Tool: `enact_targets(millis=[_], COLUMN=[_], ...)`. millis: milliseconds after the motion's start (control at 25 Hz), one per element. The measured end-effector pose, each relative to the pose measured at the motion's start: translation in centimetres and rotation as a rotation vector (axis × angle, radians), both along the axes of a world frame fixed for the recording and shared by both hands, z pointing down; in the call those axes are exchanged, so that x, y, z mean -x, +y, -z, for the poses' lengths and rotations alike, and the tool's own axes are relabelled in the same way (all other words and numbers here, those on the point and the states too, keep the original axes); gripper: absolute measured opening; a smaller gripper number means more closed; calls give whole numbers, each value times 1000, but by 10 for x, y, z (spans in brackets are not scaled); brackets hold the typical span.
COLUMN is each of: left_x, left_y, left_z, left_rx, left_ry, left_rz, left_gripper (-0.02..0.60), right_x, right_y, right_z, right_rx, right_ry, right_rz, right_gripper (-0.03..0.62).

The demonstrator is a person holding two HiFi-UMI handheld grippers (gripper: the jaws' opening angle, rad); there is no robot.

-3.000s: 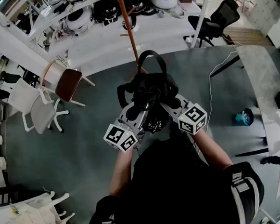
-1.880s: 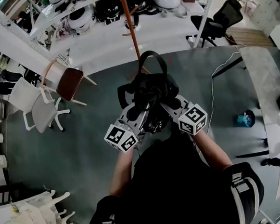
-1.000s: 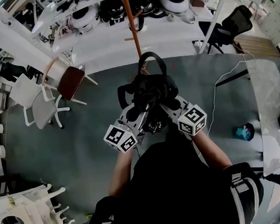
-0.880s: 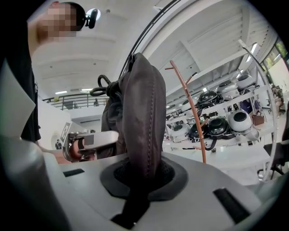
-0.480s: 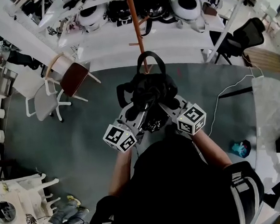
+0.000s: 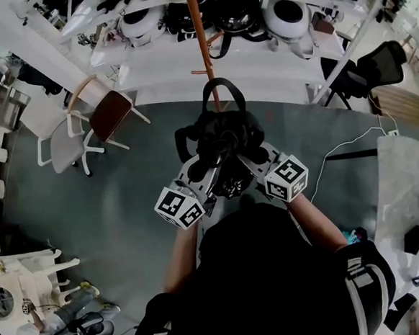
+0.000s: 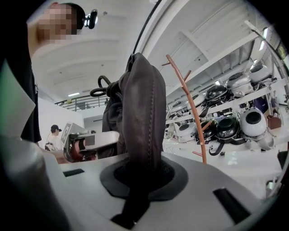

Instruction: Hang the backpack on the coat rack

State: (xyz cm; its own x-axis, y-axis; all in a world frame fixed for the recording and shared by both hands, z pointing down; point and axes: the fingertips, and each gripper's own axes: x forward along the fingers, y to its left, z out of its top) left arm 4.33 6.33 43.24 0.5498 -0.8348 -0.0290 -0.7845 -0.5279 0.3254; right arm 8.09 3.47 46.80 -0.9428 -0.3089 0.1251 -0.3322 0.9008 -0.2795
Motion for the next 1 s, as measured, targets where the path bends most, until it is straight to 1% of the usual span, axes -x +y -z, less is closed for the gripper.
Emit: enact_targets(millis=[280,480,840,1000], left_x=[-19,-25,-13,-4], left_y=[-26,-39,-53,-67], left_z=[-3,-1,-3,-4], left_rx=[5,6,-3,-9], left_ry=[3,6,12,9], left_rz=[45,49,38,23], left_gripper=[54,54,54,54], right_x=[-17,-23,-13,-4], right_y=[-27,-40,-55,-68], right_z=[-3,-2,-3,-4], right_rx=[0,2,-3,-3], right_ry=[-5,-12,-3,1], right_rz=[41,44,30,18], right_gripper=[52,52,52,52])
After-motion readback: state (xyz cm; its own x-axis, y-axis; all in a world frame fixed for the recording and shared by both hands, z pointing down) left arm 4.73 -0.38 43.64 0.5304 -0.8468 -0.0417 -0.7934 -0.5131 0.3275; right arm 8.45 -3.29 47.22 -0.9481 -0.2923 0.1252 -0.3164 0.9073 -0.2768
